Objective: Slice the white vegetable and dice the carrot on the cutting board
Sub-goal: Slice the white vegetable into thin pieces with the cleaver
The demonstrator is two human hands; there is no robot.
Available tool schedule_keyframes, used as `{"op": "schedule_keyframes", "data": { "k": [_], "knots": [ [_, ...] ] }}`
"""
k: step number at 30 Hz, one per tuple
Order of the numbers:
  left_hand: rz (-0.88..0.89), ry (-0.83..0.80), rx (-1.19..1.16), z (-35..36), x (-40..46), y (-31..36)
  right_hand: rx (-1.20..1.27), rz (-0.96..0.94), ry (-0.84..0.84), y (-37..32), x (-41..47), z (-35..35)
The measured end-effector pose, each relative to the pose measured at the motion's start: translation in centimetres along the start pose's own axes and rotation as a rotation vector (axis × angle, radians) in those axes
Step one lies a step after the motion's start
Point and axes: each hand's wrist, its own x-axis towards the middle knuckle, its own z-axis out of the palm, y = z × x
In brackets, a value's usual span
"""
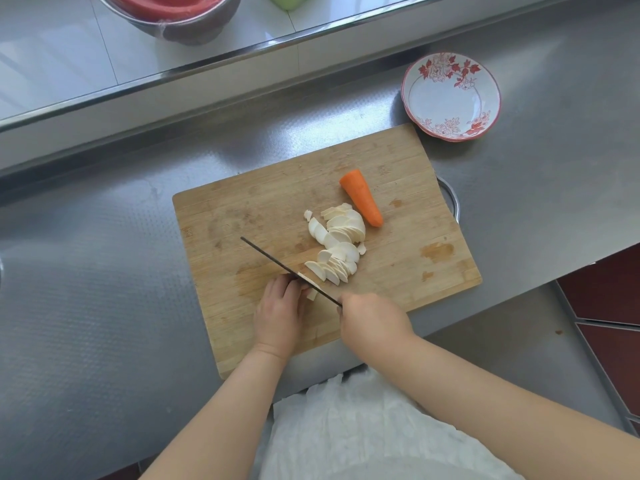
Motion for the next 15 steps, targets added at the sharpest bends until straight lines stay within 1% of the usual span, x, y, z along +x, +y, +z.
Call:
{"op": "schedule_keyframes", "data": {
  "k": [7,10,15],
  "knots": [
    [0.001,-0.013,-0.013,-0.2,0.2,0.1,-0.007,0.054,-0.061,-0.9,0.3,-0.2],
    [-0.004,-0.026,-0.009,-0.1,0.2,0.0,0.026,0.082,-0.082,-1.3,1.1,-0.1],
    [-0.014,-0.065,-0.023,-0.3,0.0,0.0,0.113,0.090,-0.058,-0.5,2.1,0.4]
  ]
}}
